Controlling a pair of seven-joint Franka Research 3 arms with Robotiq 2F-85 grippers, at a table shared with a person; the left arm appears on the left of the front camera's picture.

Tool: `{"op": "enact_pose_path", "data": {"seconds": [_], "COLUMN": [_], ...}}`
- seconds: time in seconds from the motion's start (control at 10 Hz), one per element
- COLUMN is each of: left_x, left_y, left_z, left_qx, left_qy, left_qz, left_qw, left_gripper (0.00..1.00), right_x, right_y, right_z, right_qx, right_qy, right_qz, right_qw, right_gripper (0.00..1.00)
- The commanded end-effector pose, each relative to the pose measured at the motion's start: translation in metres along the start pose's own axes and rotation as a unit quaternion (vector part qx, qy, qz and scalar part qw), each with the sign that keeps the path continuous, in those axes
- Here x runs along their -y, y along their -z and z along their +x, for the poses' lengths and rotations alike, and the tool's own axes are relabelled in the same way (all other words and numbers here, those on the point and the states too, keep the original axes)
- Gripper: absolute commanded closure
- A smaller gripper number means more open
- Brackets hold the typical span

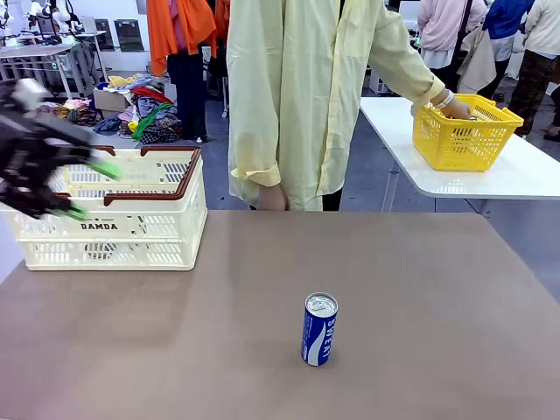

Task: Place the drinks into the Shopping basket.
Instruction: Pick up one drink and place it into the Shopping basket.

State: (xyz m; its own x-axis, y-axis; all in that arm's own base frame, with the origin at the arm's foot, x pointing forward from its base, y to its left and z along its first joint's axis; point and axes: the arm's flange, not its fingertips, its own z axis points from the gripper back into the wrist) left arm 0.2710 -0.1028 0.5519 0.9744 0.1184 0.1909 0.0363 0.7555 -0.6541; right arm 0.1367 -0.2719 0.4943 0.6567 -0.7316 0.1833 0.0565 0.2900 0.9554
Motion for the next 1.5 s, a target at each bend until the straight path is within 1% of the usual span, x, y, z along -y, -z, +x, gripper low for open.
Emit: {"op": "enact_pose_path", "data": {"seconds": [0.0,0.1,0.2,0.3,0.4,0.5,0.6,0.7,0.8,0.9,1.0,1.1,1.2,1.3,1.4], "left_x": [0.052,0.077,0.088,0.085,0.092,0.092,0.093,0.098,0.104,0.11,0.107,0.093,0.069,0.044,0.008], "left_y": [0.07,0.1,0.119,0.118,0.119,0.119,0.136,0.17,0.197,0.201,0.166,0.104,0.027,-0.049,-0.121], "left_z": [0.005,0.005,0.001,0.002,-0.033,-0.033,-0.016,-0.031,-0.007,0.02,0.039,0.043,0.036,0.021,0.012], "left_qx": [-0.055,-0.064,-0.06,-0.028,-0.057,-0.057,-0.054,-0.009,-0.058,-0.087,-0.119,-0.167,-0.213,-0.18,-0.132], "left_qy": [-0.019,-0.037,-0.043,-0.021,-0.019,-0.019,-0.019,-0.048,-0.035,-0.006,0.023,0.061,0.106,0.107,0.045], "left_qz": [0.085,0.092,0.09,0.106,0.093,0.093,0.1,0.168,0.234,0.242,0.215,0.168,0.129,0.123,0.121], "left_qw": [0.995,0.993,0.993,0.994,0.994,0.994,0.993,0.985,0.97,0.966,0.969,0.97,0.963,0.97,0.983], "left_gripper": [0.0,0.0,0.0,0.0,0.0,0.0,0.0,0.0,0.0,0.0,0.0,0.0,0.0,0.0,0.0], "right_x": [-0.001,-0.001,-0.001,-0.001,-0.001,-0.001,-0.001,-0.001,-0.001,-0.001,-0.001,-0.001,-0.001,-0.001,-0.001], "right_y": [-0.003,-0.003,-0.003,-0.003,-0.003,-0.003,-0.003,-0.003,-0.003,-0.003,-0.003,-0.003,-0.003,-0.003,-0.003], "right_z": [0.0,0.0,0.0,0.0,0.0,0.0,0.0,0.0,0.0,0.0,0.0,0.0,0.0,0.0,0.0], "right_qx": [0.007,0.007,0.007,0.007,0.007,0.007,0.007,0.007,0.007,0.007,0.007,0.007,0.007,0.007,0.007], "right_qy": [-0.012,-0.012,-0.012,-0.012,-0.012,-0.012,-0.012,-0.012,-0.012,-0.012,-0.012,-0.012,-0.012,-0.012,-0.012], "right_qz": [0.01,0.01,0.01,0.01,0.01,0.01,0.01,0.01,0.01,0.01,0.01,0.01,0.01,0.01,0.01], "right_qw": [1.0,1.0,1.0,1.0,1.0,1.0,1.0,1.0,1.0,1.0,1.0,1.0,1.0,1.0,1.0], "right_gripper": [0.0,0.0,0.0,0.0,0.0,0.0,0.0,0.0,0.0,0.0,0.0,0.0,0.0,0.0,0.0]}}
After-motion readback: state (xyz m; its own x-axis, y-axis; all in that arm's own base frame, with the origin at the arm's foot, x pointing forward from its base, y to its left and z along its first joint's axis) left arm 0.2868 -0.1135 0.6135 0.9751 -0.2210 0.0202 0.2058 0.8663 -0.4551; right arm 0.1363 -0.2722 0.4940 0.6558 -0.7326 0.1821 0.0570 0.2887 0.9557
